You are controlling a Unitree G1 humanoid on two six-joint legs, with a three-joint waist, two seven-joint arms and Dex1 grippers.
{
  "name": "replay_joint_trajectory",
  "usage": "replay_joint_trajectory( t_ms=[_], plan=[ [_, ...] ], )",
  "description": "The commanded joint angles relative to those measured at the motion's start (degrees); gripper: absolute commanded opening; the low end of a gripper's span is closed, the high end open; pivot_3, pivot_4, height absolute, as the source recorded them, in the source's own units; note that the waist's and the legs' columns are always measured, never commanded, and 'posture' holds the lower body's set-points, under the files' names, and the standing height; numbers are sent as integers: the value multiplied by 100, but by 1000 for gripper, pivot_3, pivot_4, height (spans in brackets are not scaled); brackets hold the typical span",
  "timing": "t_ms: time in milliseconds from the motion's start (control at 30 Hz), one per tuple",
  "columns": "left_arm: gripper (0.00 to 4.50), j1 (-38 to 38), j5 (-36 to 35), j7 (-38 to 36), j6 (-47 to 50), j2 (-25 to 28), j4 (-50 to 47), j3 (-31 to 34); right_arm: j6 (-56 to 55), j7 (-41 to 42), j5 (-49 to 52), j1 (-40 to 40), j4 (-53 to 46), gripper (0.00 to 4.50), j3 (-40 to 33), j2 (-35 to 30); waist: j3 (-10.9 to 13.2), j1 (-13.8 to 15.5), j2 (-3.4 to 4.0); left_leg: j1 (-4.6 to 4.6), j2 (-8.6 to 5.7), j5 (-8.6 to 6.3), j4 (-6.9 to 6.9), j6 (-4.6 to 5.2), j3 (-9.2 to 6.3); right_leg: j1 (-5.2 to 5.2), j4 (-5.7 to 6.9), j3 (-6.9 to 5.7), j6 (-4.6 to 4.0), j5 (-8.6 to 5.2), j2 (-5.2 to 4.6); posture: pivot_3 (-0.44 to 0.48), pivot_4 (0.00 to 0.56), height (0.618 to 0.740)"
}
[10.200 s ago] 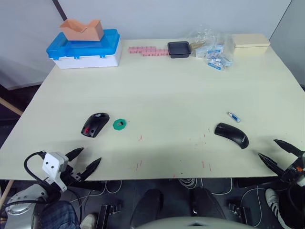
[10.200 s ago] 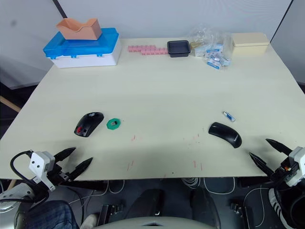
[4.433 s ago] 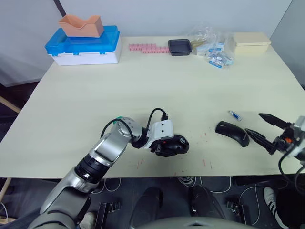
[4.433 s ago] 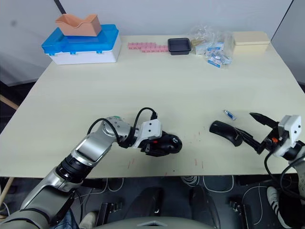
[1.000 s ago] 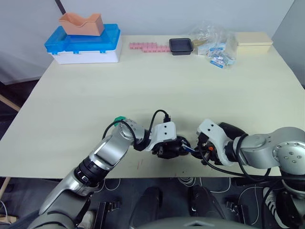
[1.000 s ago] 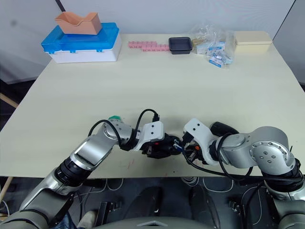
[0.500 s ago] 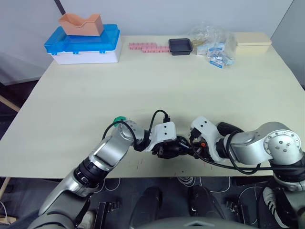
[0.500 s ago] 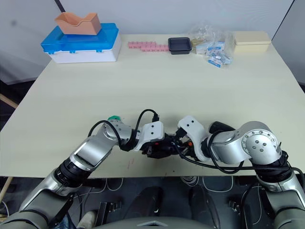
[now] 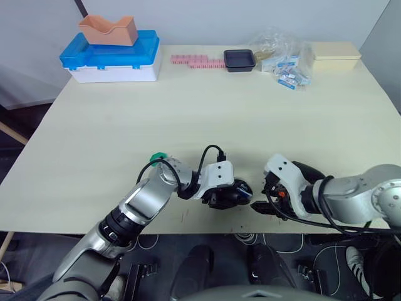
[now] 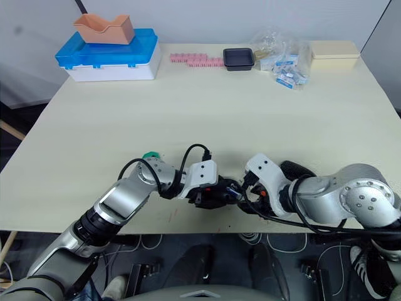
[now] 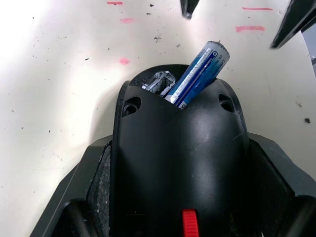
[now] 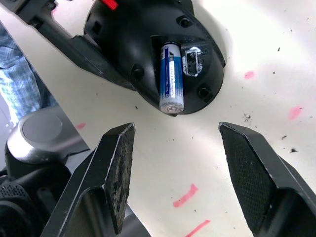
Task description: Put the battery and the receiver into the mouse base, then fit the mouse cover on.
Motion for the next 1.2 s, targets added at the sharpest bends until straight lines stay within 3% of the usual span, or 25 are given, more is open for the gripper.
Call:
replay_joint_trajectory(
  t_ms=[33, 167, 267, 300, 367, 433, 800, 1200],
  plan=[
    [2955, 16, 12, -61, -5, -40, 92, -167, -881, 1199, -1155, 503, -534, 2846, -392, -152, 0, 4, 0, 0, 0, 0, 0, 0, -1, 0, 0, -1, 1, -1, 1, 0, 150, 740],
    [2955, -22, 15, -97, -45, -52, 154, -172, -2494, 2731, -2791, 1585, -726, 2846, -515, -94, 0, 10, 0, 1, 1, 0, 1, 0, 0, 0, 1, -1, 3, -2, 1, 0, 150, 740],
    [2955, -37, 23, -119, -72, -56, 172, -175, -3474, 3471, -3788, 2205, -569, 1917, -412, -14, 0, 7, 0, 3, 0, 0, 2, -1, 5, 0, 1, 1, 5, -2, 0, 0, 150, 740],
    [2955, -37, 23, -123, -77, -54, 172, -174, -3707, 3621, -4008, 2335, -510, 1811, -381, 42, 0, 2, -1, 4, 1, 0, 2, -1, 6, 0, 2, 2, 5, -2, 0, 0, 150, 740],
    [2955, -37, 23, -126, -81, -54, 174, -173, -4434, 4052, -4523, 2599, -309, 600, -321, 298, 1, 2, -2, 9, 4, 0, 2, -1, 9, 2, 2, 2, 6, -2, 1, 0, 150, 740],
    [2955, -27, 18, -123, -61, -51, 148, -175, -5269, 4492, -5246, 2755, 18, 174, -89, 462, 1, 2, -2, 11, 4, 0, 2, -1, 8, 2, 5, 2, 5, -2, 2, 0, 150, 740],
    [2955, -32, 28, -97, -9, -84, 139, -198, -6449, 5487, -6081, 2936, 1285, 174, 59, 1578, 1, 5, -2, 21, 5, 1, 2, -2, 10, 9, 8, 9, 4, -2, 3, 0, 150, 740],
    [2955, -17, 31, -68, 2, -141, 141, -223, -6797, 5801, -6709, 2953, 2018, 174, 194, 2060, 0, 5, -3, 27, 3, 1, 2, -3, 11, 12, 11, 12, 4, -1, 3, 0, 150, 740]
  ],
)
